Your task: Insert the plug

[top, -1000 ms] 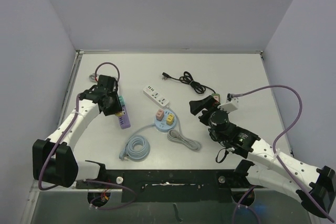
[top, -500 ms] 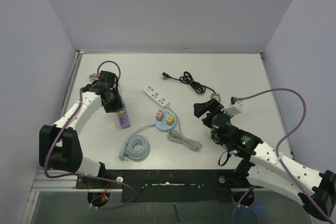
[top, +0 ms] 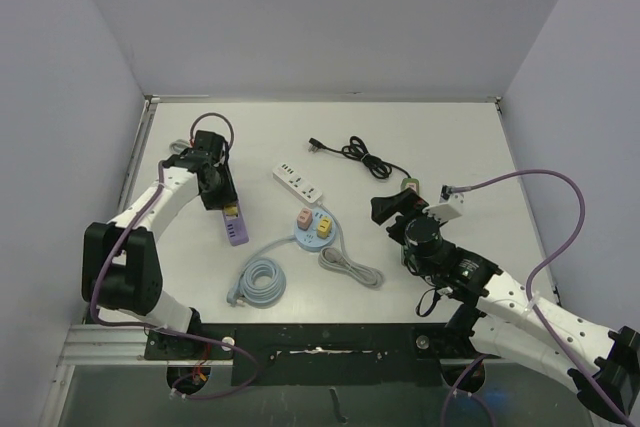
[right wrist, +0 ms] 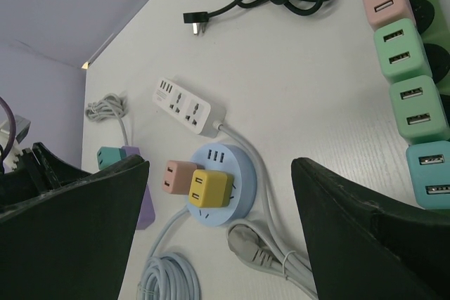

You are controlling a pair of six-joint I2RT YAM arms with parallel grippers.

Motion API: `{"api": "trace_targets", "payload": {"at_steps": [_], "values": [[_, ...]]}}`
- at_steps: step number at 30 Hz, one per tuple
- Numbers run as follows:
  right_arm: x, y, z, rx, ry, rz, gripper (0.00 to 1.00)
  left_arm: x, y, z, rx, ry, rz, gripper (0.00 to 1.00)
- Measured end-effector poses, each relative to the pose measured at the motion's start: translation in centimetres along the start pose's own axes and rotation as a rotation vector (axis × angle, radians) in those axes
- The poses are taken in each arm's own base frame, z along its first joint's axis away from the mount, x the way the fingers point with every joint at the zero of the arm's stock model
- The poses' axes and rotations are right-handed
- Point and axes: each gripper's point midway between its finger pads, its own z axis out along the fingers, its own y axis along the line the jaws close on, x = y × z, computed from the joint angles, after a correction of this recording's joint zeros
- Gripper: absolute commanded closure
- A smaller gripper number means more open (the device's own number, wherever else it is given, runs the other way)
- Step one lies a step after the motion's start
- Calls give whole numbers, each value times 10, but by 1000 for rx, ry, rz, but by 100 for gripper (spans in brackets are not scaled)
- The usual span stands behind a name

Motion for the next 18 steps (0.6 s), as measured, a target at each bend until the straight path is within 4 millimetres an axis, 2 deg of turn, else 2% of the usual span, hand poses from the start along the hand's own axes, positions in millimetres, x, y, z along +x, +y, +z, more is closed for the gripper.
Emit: {"api": "trace_targets", "payload": {"at_steps": [12,18], "values": [[-2,-10,-1,18,-11,-1,15,-3,-2,4,-6,11,5,75],[-1,-11,-1,23,-9,-2,15,-4,-3,-5,-15,25,-22,80]]}}
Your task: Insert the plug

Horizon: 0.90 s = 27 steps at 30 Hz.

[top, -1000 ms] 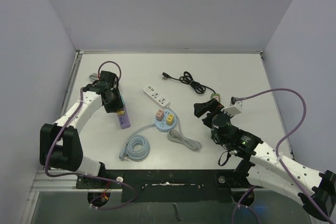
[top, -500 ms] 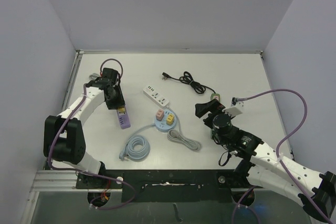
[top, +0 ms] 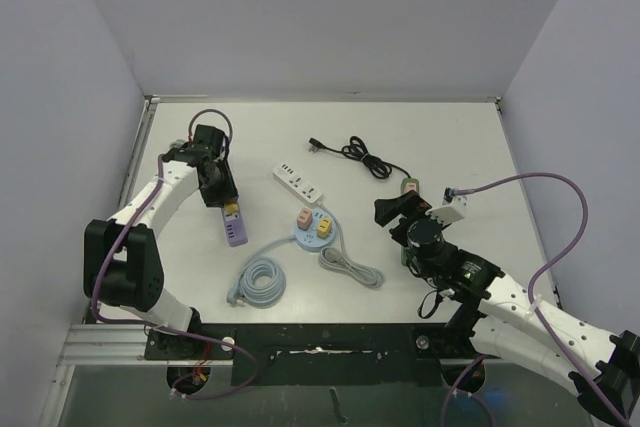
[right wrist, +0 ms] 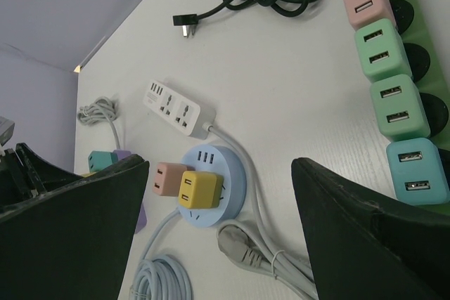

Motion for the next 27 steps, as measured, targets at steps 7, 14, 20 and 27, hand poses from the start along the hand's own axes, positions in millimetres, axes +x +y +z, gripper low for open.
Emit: {"api": "trace_targets", "payload": {"at_steps": [7,14,20,27], "values": [[2,-2,0,4,2,-3,15,-2,-4,-12,10,6,-29,80],[2,-4,0,3,1,4,15,5,0,-13,-10,42,-27,80],[0,-3,-2,-2,-2,11,15,11,-1,1,-30,91,-20,80],[-2,-4,-2,-1,-7,15,15,12,-1,10,-38,109,-12,80]]}}
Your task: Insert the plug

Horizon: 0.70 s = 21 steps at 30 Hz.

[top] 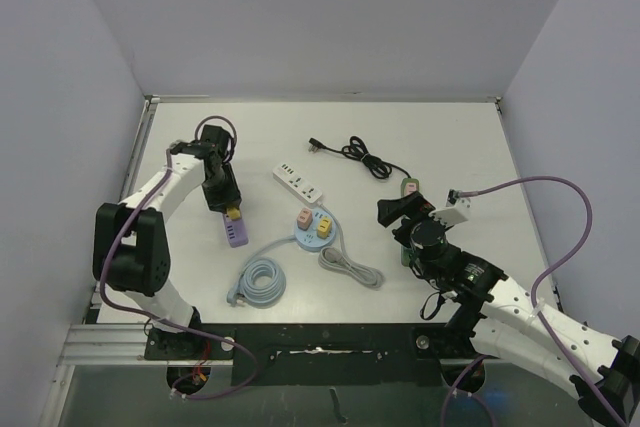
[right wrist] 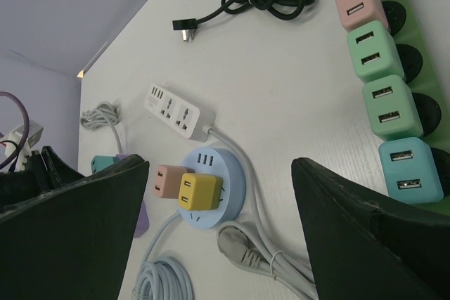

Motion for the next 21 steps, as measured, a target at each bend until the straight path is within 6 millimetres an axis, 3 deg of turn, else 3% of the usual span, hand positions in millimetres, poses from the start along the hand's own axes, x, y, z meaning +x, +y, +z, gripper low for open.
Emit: {"api": "trace_targets", "payload": {"at_steps": [21], "values": [[2,-4,0,16,8,4,15,-2,-2,15,-75,42,36,83]]}}
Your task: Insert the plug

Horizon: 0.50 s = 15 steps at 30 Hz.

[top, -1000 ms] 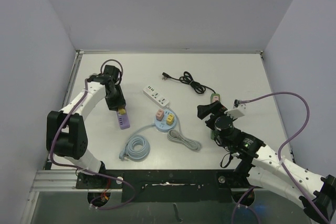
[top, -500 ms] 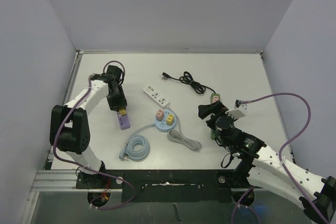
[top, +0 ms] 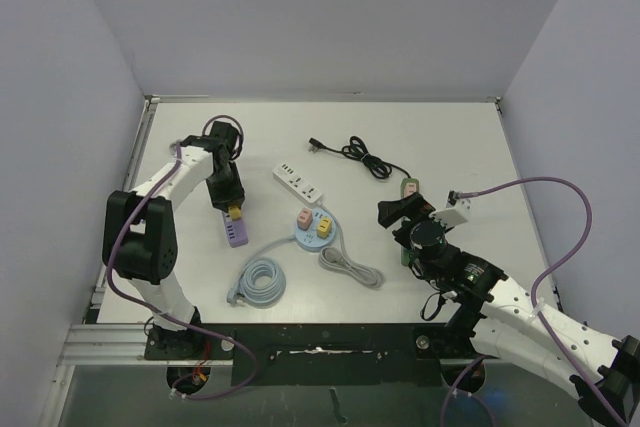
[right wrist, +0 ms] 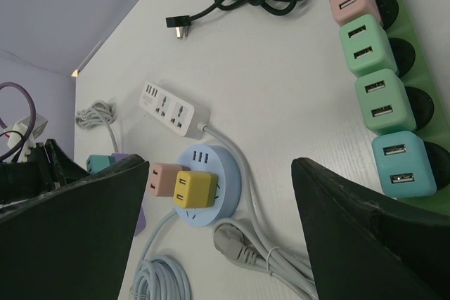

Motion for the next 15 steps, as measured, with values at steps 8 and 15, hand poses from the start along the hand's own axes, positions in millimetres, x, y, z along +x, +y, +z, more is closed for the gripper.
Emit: {"api": "trace_targets", "payload": {"at_steps": [8,15], "values": [[1,-4,0,15,3,-9,15,1,0,3,-7,12,2,81],[2,-10,0,34,2,-22,15,-1,-1,0,-7,14,9,70]]}}
